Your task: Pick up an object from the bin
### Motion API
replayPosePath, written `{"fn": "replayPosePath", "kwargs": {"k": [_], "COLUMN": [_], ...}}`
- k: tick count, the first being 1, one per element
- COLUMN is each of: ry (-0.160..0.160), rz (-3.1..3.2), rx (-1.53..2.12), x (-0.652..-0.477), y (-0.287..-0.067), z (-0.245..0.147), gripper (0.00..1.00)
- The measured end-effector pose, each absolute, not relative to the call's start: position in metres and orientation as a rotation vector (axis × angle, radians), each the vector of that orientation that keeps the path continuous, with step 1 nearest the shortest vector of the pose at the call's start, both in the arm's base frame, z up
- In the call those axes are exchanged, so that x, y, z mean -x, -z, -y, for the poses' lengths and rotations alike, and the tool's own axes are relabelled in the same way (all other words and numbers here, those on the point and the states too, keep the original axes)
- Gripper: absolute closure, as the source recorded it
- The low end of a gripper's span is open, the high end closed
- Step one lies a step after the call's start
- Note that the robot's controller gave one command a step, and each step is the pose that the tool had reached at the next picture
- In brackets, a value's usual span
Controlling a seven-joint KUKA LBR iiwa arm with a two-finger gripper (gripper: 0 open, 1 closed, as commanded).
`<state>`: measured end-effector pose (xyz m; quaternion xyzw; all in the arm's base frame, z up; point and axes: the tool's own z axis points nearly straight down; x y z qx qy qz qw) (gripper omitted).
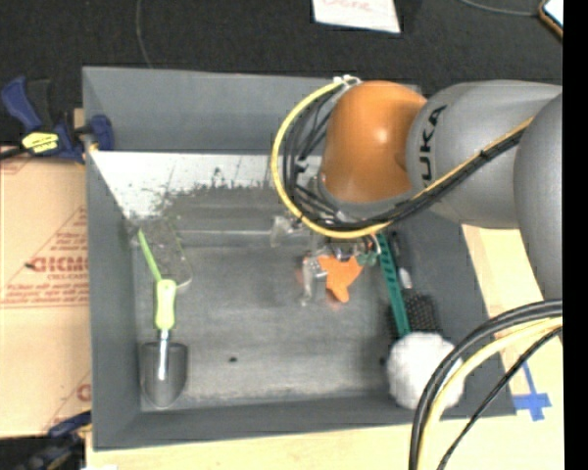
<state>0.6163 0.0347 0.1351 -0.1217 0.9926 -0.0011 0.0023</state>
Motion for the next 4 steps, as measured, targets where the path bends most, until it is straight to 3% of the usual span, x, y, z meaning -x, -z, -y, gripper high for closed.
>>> {"fn": "replayPosePath", "kwargs": {"k": [1,2,3,4], "ry": [-0.007,0.002,-0.004,0.006], "rz": [-3.114,-3.083,-3.099,-3.078], "rx": [0.255,0.505,0.37,0.502], "x": [-0.633,-0.643,-0.634,-0.635], "y": [-0.11,-0.109,-0.102,-0.073], "z": [-0.026,0.034,0.054,0.081], "gripper": [0.0,0.0,0.0,0.0]}}
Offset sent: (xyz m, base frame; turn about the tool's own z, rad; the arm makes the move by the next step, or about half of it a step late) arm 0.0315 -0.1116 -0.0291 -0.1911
